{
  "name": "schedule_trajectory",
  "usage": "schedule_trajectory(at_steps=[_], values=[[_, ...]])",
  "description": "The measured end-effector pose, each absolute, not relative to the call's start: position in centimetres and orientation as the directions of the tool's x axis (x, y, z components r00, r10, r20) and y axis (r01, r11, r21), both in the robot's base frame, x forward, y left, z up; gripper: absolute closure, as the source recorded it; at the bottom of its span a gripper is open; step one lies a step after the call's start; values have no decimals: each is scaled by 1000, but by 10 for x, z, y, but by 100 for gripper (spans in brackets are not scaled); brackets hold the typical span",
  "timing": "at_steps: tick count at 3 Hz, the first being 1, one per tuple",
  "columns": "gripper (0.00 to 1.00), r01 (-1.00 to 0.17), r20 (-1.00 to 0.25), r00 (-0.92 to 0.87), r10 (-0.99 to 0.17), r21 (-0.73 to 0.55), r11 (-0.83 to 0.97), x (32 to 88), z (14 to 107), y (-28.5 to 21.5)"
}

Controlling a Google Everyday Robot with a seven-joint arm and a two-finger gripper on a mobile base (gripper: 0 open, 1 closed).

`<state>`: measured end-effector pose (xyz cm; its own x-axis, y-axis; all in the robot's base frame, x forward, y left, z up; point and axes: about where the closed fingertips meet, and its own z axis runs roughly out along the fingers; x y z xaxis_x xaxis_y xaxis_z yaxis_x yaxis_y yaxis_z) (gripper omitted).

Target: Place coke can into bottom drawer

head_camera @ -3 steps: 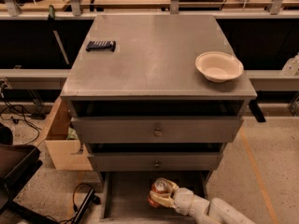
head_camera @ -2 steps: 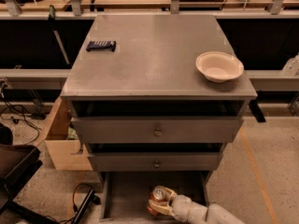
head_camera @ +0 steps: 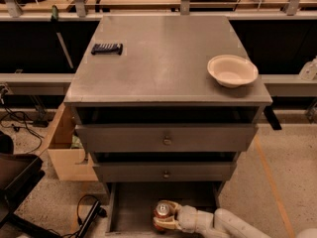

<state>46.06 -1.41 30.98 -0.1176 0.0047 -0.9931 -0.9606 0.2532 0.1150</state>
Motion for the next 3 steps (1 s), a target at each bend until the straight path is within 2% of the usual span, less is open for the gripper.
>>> schedule_trajectory(at_steps=[3], values=[[100, -977, -994, -107, 0, 105, 184, 486, 297, 2]])
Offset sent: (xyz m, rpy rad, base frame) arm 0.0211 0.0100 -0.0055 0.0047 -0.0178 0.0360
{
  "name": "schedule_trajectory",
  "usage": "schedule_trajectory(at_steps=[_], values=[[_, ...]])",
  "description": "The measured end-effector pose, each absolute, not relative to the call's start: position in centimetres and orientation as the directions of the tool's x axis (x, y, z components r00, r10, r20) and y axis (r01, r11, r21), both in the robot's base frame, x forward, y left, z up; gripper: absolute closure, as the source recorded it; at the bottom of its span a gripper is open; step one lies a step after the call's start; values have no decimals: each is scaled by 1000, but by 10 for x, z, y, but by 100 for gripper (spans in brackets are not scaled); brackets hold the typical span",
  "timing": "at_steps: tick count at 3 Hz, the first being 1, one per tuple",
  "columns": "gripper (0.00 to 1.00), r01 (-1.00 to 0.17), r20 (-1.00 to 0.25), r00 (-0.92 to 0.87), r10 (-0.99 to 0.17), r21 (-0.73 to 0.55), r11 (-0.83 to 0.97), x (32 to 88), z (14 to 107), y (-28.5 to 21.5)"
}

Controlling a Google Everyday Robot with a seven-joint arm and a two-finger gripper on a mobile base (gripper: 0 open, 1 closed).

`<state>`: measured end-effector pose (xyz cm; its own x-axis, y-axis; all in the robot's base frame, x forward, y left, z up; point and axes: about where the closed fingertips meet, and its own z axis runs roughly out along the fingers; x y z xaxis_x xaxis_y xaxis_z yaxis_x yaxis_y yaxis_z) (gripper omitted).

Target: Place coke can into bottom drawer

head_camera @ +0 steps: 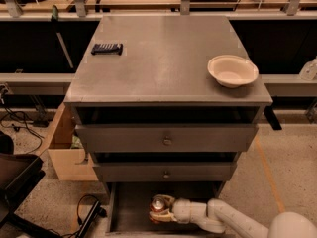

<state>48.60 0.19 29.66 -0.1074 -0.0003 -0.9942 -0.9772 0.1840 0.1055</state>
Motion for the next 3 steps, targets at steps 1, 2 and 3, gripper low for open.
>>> schedule_trajectory(at_steps=[1, 2, 3], values=[[100, -985, -994, -109, -2, 108, 135, 496, 277, 11], [100, -988, -993, -117, 5, 117, 96, 500, 254, 19], [100, -990, -992, -124, 5, 124, 69, 504, 236, 26]])
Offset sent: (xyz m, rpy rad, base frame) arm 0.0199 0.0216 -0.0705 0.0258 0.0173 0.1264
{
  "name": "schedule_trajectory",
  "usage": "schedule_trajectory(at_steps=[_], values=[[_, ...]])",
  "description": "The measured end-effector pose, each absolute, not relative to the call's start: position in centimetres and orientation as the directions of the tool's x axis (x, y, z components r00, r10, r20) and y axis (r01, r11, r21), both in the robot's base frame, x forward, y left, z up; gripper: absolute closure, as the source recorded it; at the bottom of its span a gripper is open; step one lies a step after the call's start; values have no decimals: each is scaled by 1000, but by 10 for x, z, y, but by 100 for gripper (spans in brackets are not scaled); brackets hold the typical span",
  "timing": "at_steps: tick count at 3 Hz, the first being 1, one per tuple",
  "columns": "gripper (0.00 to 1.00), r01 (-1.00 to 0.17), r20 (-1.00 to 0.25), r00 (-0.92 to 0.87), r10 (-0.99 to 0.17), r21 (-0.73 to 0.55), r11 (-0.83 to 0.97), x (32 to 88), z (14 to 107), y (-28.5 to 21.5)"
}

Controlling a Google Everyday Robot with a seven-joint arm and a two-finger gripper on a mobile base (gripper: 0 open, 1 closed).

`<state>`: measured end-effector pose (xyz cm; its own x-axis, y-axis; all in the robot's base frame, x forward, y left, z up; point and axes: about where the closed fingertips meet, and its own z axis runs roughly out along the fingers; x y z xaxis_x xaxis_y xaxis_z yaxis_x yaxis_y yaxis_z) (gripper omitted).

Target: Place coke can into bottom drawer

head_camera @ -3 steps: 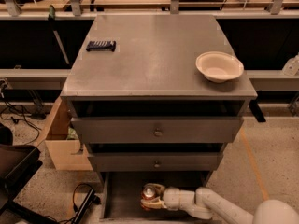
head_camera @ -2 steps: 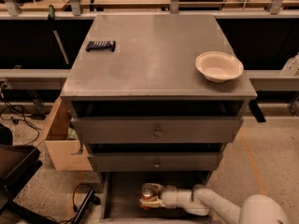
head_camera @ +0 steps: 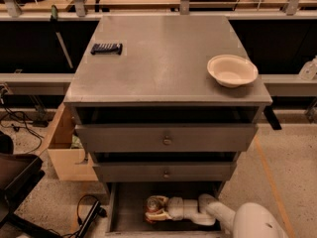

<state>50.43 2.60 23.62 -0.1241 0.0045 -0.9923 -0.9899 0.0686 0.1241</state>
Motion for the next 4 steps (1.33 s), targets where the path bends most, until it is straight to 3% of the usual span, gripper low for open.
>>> schedule_trajectory(at_steps=[2, 3, 4], values=[[100, -991, -992, -120, 23, 122, 62, 510, 194, 54], [83, -991, -992, -122, 24, 123, 60, 509, 194, 56], [59, -991, -992, -124, 26, 125, 57, 508, 193, 58]])
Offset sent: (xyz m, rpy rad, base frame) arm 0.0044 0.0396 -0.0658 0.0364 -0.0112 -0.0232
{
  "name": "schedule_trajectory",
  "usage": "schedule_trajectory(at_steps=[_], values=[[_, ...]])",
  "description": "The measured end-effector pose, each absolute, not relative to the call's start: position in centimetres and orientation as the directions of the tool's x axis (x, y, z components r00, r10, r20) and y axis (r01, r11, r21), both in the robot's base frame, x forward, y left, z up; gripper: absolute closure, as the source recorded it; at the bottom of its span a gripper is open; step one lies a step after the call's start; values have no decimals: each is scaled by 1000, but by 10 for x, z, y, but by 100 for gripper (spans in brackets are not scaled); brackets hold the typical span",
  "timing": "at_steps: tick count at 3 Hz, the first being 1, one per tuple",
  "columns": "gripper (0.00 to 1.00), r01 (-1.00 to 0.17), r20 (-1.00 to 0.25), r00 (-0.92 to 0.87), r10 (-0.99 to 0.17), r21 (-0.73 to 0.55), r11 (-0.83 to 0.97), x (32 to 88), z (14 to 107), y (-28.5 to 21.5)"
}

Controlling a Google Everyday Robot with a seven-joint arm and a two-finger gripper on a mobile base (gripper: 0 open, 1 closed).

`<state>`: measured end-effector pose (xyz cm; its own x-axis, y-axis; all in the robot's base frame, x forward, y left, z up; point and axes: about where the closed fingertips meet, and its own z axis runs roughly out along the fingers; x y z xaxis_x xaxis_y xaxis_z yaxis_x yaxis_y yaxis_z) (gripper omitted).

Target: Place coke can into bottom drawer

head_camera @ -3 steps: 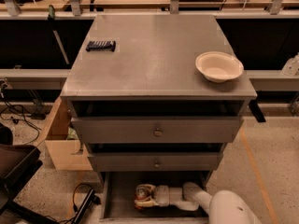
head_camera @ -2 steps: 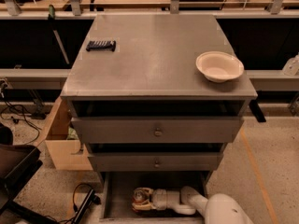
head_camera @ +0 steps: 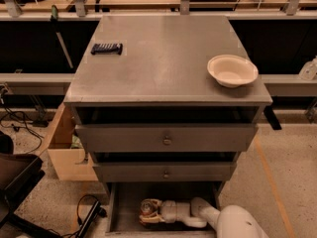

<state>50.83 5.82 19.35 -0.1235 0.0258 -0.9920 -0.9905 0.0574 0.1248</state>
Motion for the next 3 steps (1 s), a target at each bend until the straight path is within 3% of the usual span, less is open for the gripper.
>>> schedule_trajectory(at_steps=[2, 3], values=[[13, -991, -992, -126, 29, 127, 52, 507, 194, 62], [0, -990, -991, -127, 30, 129, 49, 506, 194, 64]])
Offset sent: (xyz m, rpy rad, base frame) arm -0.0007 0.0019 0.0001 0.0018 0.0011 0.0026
